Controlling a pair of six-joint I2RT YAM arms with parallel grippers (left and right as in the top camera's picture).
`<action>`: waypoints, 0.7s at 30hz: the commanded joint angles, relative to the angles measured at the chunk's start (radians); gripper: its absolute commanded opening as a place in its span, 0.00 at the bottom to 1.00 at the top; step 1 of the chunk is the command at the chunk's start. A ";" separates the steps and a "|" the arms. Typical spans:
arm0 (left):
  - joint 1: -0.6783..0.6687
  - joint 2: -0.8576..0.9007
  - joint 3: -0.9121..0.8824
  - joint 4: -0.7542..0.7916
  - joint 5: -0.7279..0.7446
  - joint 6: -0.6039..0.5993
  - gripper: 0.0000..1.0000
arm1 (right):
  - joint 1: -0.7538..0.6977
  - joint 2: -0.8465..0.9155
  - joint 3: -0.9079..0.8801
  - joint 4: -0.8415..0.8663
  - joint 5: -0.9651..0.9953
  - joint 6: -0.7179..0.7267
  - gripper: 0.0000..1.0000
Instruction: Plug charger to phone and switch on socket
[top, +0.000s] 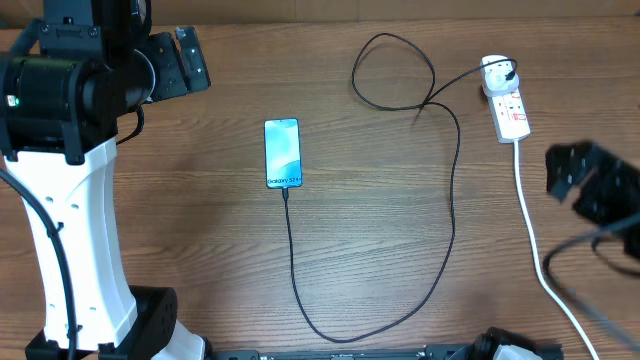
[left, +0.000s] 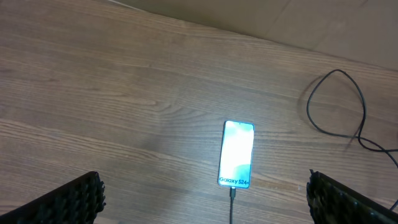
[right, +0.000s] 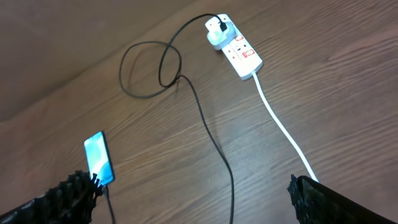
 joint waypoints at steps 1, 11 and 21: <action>0.001 -0.005 0.012 0.001 -0.009 -0.014 1.00 | -0.001 -0.033 0.010 -0.023 -0.007 -0.015 1.00; 0.001 -0.005 0.012 0.001 -0.009 -0.014 1.00 | 0.000 -0.045 0.006 -0.032 0.025 -0.026 1.00; 0.001 -0.005 0.012 0.001 -0.009 -0.014 1.00 | 0.245 -0.208 -0.239 0.406 0.074 -0.026 1.00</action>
